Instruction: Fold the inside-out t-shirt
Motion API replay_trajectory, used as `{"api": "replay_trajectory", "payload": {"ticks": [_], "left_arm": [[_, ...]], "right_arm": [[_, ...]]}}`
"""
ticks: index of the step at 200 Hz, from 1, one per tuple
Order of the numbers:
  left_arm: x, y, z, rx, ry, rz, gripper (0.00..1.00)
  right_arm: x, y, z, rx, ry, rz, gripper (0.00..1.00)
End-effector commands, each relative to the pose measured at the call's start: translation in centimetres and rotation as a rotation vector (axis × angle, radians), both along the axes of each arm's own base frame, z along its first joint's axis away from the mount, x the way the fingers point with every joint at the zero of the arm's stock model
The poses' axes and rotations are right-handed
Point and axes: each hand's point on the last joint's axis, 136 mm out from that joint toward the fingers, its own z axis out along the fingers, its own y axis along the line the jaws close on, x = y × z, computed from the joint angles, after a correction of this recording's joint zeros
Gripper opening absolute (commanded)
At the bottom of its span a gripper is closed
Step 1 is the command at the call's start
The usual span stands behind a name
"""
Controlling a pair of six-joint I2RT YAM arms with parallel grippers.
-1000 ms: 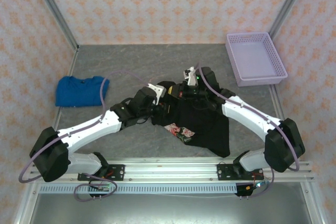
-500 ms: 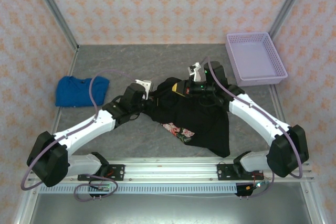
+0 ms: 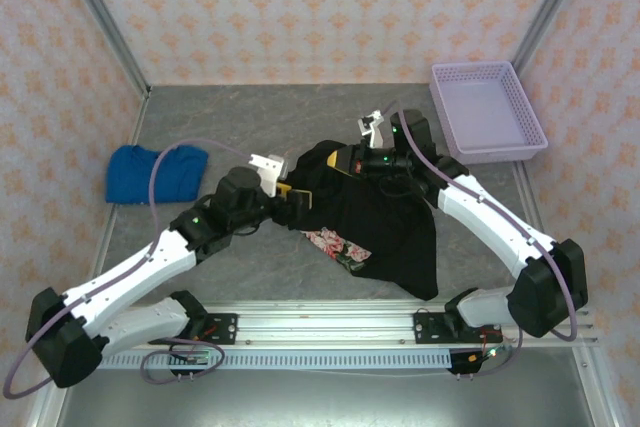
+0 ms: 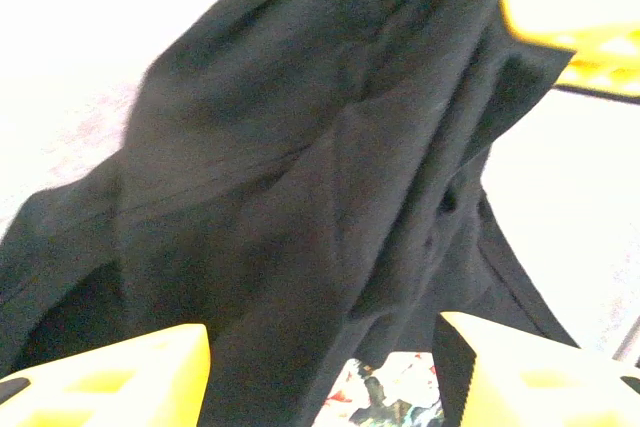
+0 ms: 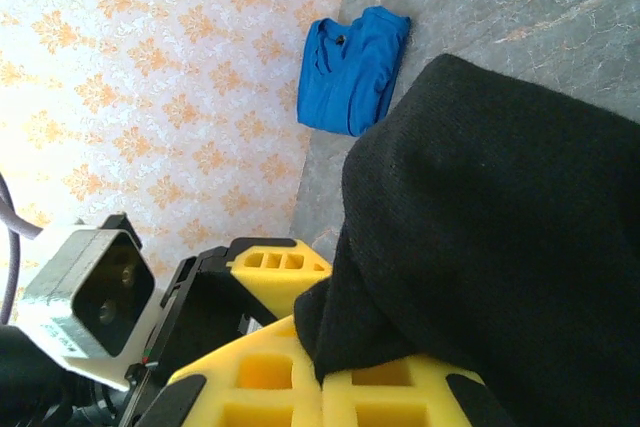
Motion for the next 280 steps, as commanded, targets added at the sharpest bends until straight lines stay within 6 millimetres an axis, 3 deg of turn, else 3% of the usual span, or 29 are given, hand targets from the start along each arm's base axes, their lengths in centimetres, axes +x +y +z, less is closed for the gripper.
{"api": "replay_trajectory", "payload": {"ticks": [1, 10, 28, 50, 69, 99, 121, 167, 209, 247, 280], "left_arm": [[1.4, -2.3, 0.8, -0.034, 0.005, -0.036, 0.62], [2.3, -2.4, 0.3, -0.005, 0.013, -0.013, 0.58], [3.5, -2.6, -0.1, 0.011, 0.002, 0.011, 0.41], [4.1, -3.1, -0.5, -0.002, 0.013, -0.01, 0.16], [4.2, -2.4, -1.8, 0.012, 0.046, -0.008, 0.0], [2.9, -0.6, -4.8, 0.033, 0.12, -0.027, 0.0], [1.2, -1.1, -6.1, 0.021, 0.165, -0.105, 0.0], [-2.1, -4.4, -4.2, -0.128, 0.162, -0.353, 0.0], [-2.1, -4.6, -2.9, -0.161, 0.132, -0.358, 0.0], [-1.6, -4.0, -2.7, -0.161, 0.122, -0.307, 0.0], [-1.4, -3.7, -2.4, -0.171, 0.117, -0.285, 0.0]], "right_arm": [[0.4, 0.2, 1.5, 0.036, -0.053, 0.007, 0.0], [0.3, 0.1, 1.4, 0.036, -0.05, 0.008, 0.0], [0.0, 0.0, 1.3, 0.025, -0.049, 0.01, 0.0], [-0.4, -0.2, 1.0, 0.003, -0.045, 0.03, 0.0], [-0.9, -0.7, 1.2, -0.052, -0.058, 0.05, 0.0], [-1.0, -1.7, 2.0, -0.087, -0.06, 0.054, 0.0], [-0.6, -1.9, 2.7, -0.085, -0.062, 0.039, 0.0], [1.5, -1.2, 2.4, -0.054, -0.01, -0.027, 0.0], [1.9, -0.4, -0.2, -0.086, 0.047, -0.029, 0.1], [1.3, -3.1, -1.9, -0.264, -0.008, -0.075, 0.29], [-0.5, -4.1, -2.6, -0.283, -0.067, -0.061, 0.37]]}}
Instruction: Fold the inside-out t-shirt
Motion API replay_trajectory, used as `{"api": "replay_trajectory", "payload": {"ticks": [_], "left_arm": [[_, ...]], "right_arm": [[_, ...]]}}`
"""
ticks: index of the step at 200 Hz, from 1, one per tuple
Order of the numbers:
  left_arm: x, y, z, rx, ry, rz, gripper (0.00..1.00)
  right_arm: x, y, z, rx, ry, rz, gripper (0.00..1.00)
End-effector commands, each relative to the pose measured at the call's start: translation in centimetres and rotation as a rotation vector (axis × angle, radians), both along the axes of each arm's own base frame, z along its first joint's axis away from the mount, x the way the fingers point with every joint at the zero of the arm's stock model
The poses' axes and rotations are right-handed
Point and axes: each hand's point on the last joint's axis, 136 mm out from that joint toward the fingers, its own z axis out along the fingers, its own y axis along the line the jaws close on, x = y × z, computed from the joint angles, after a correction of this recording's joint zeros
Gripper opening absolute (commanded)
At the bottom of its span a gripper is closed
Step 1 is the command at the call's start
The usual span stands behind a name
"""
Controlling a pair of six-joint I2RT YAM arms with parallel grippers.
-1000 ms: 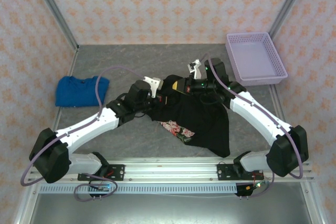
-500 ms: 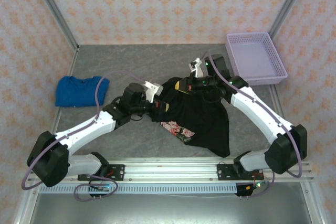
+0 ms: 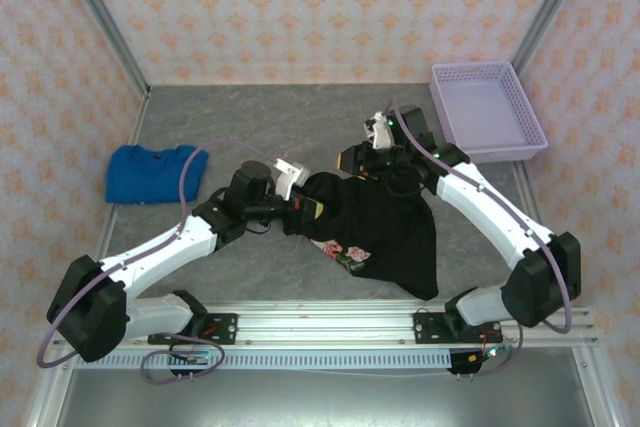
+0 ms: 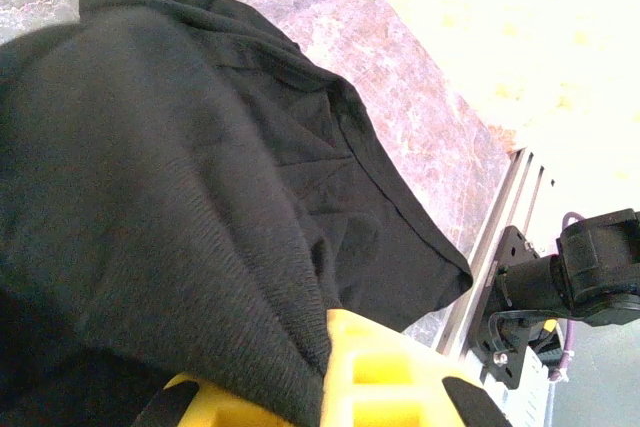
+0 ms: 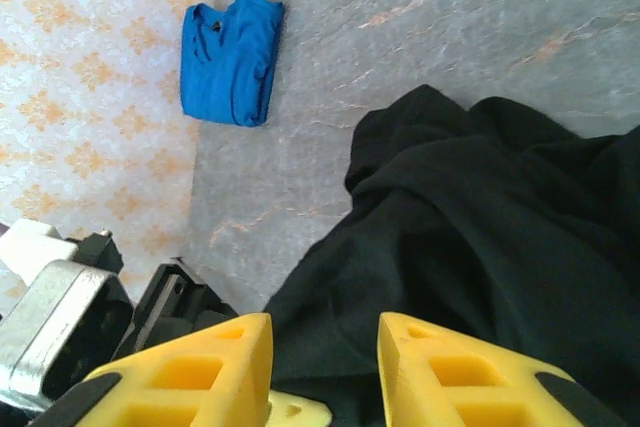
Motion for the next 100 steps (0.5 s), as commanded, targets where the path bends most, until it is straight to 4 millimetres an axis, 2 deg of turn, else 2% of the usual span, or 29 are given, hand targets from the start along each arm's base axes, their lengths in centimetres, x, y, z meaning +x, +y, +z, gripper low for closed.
{"api": "replay_trajectory", "payload": {"ticks": [1, 40, 67, 100], "left_arm": [[0.5, 0.4, 1.1, -0.027, -0.027, 0.032, 0.0], [0.5, 0.7, 0.9, -0.012, -0.037, 0.035, 0.0], [0.4, 0.9, 0.8, 0.001, -0.058, 0.029, 0.0], [0.3, 1.2, 0.8, 0.016, -0.084, 0.029, 0.0]], "right_arm": [[-1.4, -1.2, 0.3, -0.039, -0.091, 0.012, 0.38], [-3.1, 0.3, -1.1, 0.043, -0.041, 0.082, 0.42], [-3.7, 0.2, -3.9, -0.149, -0.096, 0.089, 0.42], [-2.1, -0.5, -7.0, -0.313, -0.092, -0.011, 0.42]]}}
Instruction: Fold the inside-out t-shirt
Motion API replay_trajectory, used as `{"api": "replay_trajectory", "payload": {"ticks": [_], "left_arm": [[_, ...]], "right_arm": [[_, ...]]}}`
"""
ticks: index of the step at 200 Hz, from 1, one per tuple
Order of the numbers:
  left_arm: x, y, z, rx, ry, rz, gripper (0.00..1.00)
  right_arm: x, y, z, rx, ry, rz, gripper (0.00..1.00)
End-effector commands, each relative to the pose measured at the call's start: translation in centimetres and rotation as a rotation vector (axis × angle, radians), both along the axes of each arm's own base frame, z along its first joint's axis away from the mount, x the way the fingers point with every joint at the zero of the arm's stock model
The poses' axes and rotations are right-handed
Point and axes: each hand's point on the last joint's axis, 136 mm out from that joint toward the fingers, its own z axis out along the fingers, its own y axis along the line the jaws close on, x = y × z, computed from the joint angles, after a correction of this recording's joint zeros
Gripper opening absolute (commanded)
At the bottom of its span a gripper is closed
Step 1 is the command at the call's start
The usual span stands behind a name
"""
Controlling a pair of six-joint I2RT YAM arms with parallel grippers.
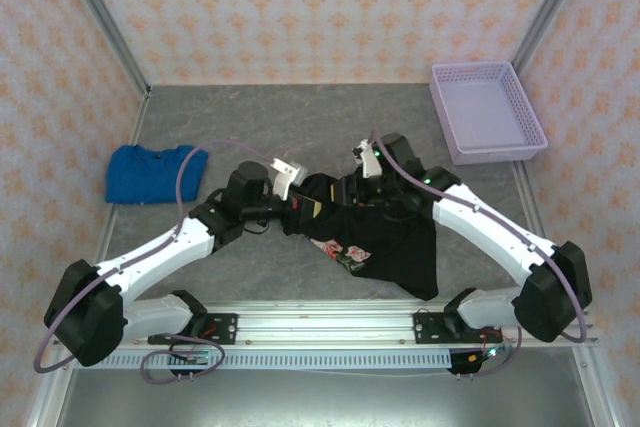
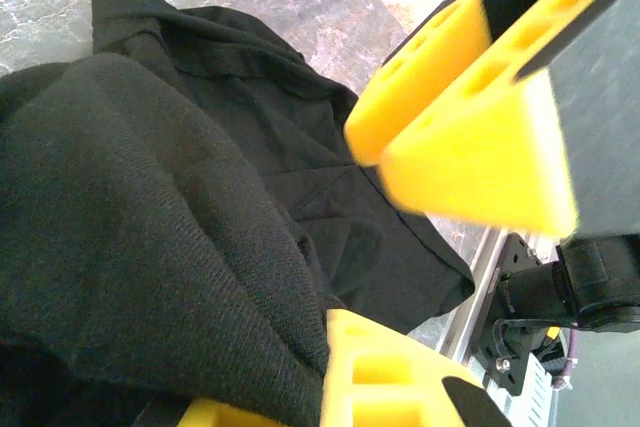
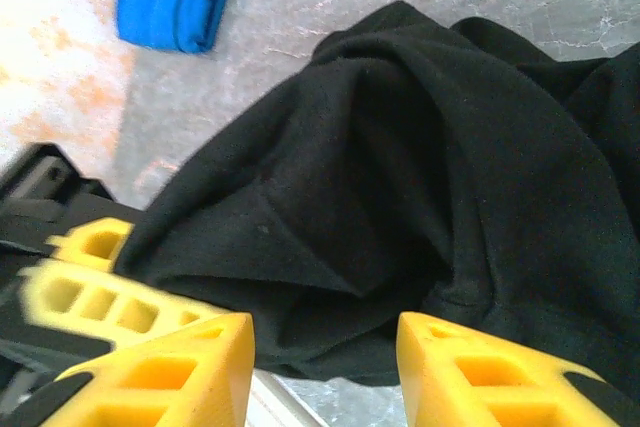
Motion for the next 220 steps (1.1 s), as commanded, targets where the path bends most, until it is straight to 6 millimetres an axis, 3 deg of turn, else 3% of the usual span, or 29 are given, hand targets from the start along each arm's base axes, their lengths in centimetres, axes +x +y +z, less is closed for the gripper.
{"api": "replay_trajectory", "payload": {"ticks": [1, 32, 74, 88, 95, 106, 116, 141, 156, 173, 186, 205, 220], "left_arm": [[0.2, 0.6, 0.5, 0.013, -0.059, 0.011, 0.0], [0.2, 0.7, 0.5, 0.021, -0.061, 0.012, 0.0], [0.3, 0.9, 0.5, 0.027, -0.064, 0.025, 0.0], [0.4, 1.2, 0.6, 0.032, -0.071, 0.044, 0.0], [0.5, 1.4, 0.6, 0.037, -0.075, 0.059, 0.0], [0.9, 2.0, 0.5, 0.053, -0.08, 0.099, 0.0], [1.3, 3.0, 0.0, 0.086, -0.069, 0.16, 0.0], [2.1, 5.6, -2.8, 0.189, 0.003, 0.306, 0.0], [1.8, 5.8, -4.4, 0.232, 0.046, 0.303, 0.0], [1.6, 5.8, -5.1, 0.247, 0.061, 0.292, 0.11], [1.6, 5.9, -4.9, 0.251, 0.05, 0.295, 0.26], [1.4, 6.0, -3.3, 0.243, -0.003, 0.294, 0.42], [1.0, 5.9, -1.7, 0.25, -0.066, 0.293, 0.5]], "right_arm": [[2.2, -1.7, -2.2, -0.152, -0.049, -0.106, 0.42], [3.1, -1.7, -4.3, -0.201, -0.044, -0.137, 0.43], [3.5, 1.1, -6.0, -0.194, -0.037, -0.086, 0.46], [3.7, 1.5, -6.8, -0.196, -0.022, -0.081, 0.42], [3.7, 1.5, -6.9, -0.196, -0.023, -0.079, 0.32], [3.8, 1.3, -6.1, -0.188, -0.043, -0.074, 0.1], [4.0, 0.4, -4.3, -0.16, -0.084, -0.083, 0.0], [3.4, -0.8, 3.1, 0.177, -0.209, -0.081, 0.0], [1.9, -0.5, 5.8, 0.321, -0.262, -0.028, 0.0], [0.9, -0.1, 6.0, 0.366, -0.261, 0.024, 0.0], [0.5, 0.1, 5.5, 0.372, -0.255, 0.044, 0.0], [0.3, 0.1, 5.1, 0.364, -0.258, 0.063, 0.0], [0.4, 0.1, 4.7, 0.343, -0.26, 0.067, 0.0]]}}
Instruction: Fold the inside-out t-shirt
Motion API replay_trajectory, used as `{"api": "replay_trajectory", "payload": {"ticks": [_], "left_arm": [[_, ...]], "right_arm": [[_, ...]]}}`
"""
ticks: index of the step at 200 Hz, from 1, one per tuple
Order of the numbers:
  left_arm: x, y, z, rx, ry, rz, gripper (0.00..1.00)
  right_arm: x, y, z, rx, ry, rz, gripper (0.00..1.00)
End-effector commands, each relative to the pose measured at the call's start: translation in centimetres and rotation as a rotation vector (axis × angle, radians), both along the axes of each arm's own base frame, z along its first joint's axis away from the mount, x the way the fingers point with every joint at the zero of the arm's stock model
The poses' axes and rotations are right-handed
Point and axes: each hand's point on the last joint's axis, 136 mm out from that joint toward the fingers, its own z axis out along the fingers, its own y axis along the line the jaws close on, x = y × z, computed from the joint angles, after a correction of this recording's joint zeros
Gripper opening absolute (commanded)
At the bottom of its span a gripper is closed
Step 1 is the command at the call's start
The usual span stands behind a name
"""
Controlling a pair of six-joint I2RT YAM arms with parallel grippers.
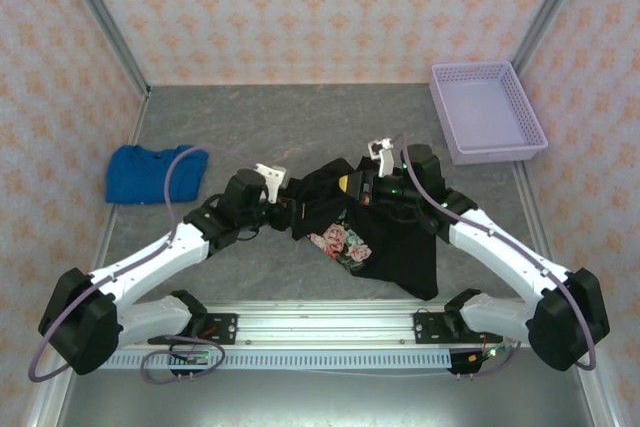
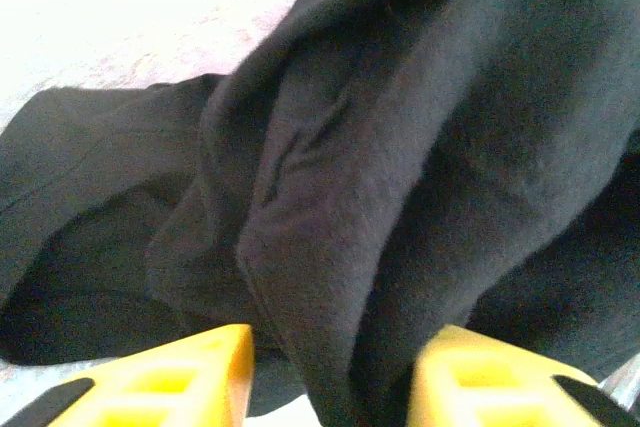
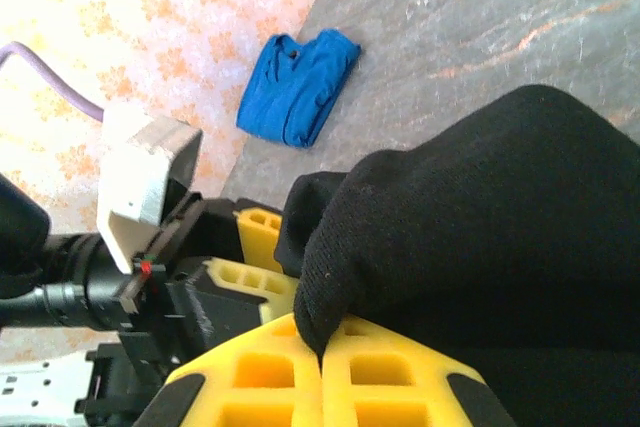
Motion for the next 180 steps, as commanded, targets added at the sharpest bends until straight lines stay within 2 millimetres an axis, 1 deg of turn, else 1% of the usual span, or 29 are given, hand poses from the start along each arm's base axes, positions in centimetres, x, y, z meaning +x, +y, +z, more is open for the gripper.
{"api": "replay_trajectory", "payload": {"ticks": [1, 24, 42, 62, 89, 98, 110, 114, 120, 127, 136, 145, 155, 165, 175, 180], "left_arm": [[-0.5, 0.7, 2.2, 0.042, -0.092, 0.008, 0.5], [-0.9, 0.4, 4.0, 0.093, -0.173, -0.008, 0.55], [-0.9, -0.4, 4.9, 0.128, -0.198, -0.046, 0.58], [-0.3, -1.6, 4.9, 0.202, -0.21, -0.088, 0.61], [1.3, -3.6, 4.2, 0.258, -0.199, -0.133, 0.61], [1.8, -4.3, 3.6, 0.274, -0.185, -0.145, 0.54], [2.4, -4.9, 2.9, 0.289, -0.162, -0.15, 0.38], [2.5, -5.1, 2.8, 0.288, -0.156, -0.152, 0.31], [2.6, -5.4, 2.9, 0.274, -0.146, -0.157, 0.21], [2.4, -6.0, 3.4, 0.24, -0.139, -0.174, 0.1], [1.8, -6.8, 4.8, 0.154, -0.127, -0.211, 0.0], [1.1, -7.3, 6.4, 0.034, -0.106, -0.241, 0.0], [0.3, -7.7, 8.8, -0.147, -0.084, -0.279, 0.0], [-0.1, -7.4, 11.1, -0.32, -0.054, -0.29, 0.0], [-0.7, -7.1, 12.7, -0.441, -0.035, -0.31, 0.0], [-1.1, -7.0, 13.1, -0.472, -0.027, -0.319, 0.0]], "right_arm": [[-0.3, 0.7, 1.2, 0.037, -0.056, 0.055, 0.0], [-0.5, 0.9, 0.9, 0.035, -0.053, 0.082, 0.0], [-0.8, 0.8, 0.6, 0.022, -0.055, 0.091, 0.0], [-0.9, 0.8, 0.5, 0.02, -0.054, 0.097, 0.0], [-1.1, 0.8, 0.6, 0.027, -0.053, 0.103, 0.0], [-1.2, 0.7, 0.7, 0.028, -0.056, 0.101, 0.0], [-1.4, 0.3, 0.7, 0.011, -0.066, 0.088, 0.0], [-1.4, 0.1, 0.6, -0.001, -0.069, 0.081, 0.0], [-1.4, -0.3, 0.5, -0.02, -0.077, 0.065, 0.0], [-1.2, -0.9, 0.1, -0.054, -0.085, 0.037, 0.0], [-0.9, -1.9, -0.4, -0.115, -0.097, -0.013, 0.0], [-0.4, -3.2, -1.2, -0.195, -0.114, -0.074, 0.0], [-0.2, -4.5, -1.8, -0.28, -0.149, -0.126, 0.0], [0.0, -5.5, -2.3, -0.355, -0.19, -0.169, 0.0], [0.2, -6.3, -2.5, -0.405, -0.221, -0.204, 0.01], [0.4, -6.6, -2.6, -0.426, -0.231, -0.22, 0.01]]}}
